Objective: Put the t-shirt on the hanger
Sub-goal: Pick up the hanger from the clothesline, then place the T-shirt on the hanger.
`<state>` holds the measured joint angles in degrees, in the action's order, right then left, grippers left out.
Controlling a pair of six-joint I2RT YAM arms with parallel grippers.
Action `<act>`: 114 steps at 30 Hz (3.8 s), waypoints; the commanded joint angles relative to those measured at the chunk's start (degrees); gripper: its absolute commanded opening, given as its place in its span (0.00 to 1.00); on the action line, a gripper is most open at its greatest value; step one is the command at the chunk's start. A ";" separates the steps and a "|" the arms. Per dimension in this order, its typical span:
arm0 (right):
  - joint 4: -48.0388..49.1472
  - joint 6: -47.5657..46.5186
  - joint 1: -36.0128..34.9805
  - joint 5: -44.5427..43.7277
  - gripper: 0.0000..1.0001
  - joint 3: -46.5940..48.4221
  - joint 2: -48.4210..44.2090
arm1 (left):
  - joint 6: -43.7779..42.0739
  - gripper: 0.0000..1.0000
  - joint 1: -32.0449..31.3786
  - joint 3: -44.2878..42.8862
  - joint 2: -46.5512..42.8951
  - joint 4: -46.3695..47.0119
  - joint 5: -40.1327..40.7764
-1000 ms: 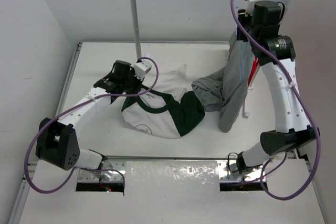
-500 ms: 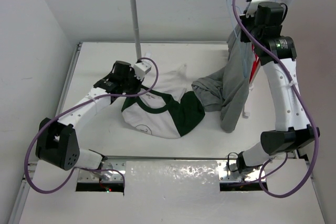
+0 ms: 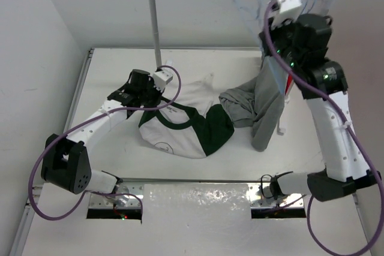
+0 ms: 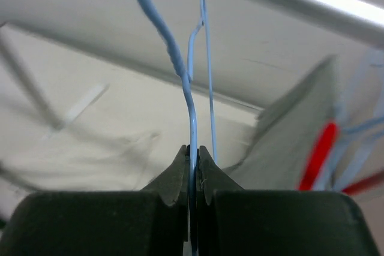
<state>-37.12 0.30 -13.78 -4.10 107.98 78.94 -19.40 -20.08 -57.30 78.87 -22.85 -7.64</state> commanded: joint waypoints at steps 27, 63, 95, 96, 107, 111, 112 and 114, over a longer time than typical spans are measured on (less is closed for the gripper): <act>30.53 8.93 -21.90 24.31 0.00 -59.29 -17.86 | 1.82 0.39 0.12 -3.08 7.79 4.40 13.08; 36.33 8.85 -24.10 25.46 0.00 -58.76 -5.99 | -0.46 0.00 0.04 -0.71 9.64 6.50 13.26; 77.62 15.35 -24.19 23.44 0.00 -73.17 -7.92 | -7.42 0.00 -8.58 -13.72 -9.53 -10.81 -21.46; 79.03 15.61 -24.19 23.09 0.00 -74.48 -7.40 | -7.15 0.00 -8.66 -13.89 -9.18 -10.64 -20.15; 88.88 16.58 -24.19 22.03 0.00 -79.15 -0.64 | -6.79 0.22 -8.75 -10.21 0.40 -8.53 -17.15; 89.86 17.02 -24.19 22.99 0.00 -79.68 2.27 | -9.78 0.64 -8.75 -9.41 -1.51 -9.84 -12.94; 89.95 17.11 -24.19 23.60 0.00 -79.51 2.62 | -11.43 0.64 -8.67 -9.41 -2.40 -10.10 -11.71; 89.95 17.46 -24.19 24.13 0.00 -79.25 3.76 | -14.77 0.76 -8.66 -9.85 -5.29 -11.77 -7.41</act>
<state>46.92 16.73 -37.69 18.46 27.97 82.17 -29.52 -28.58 -66.30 78.98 -34.96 -20.12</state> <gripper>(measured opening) 0.009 0.728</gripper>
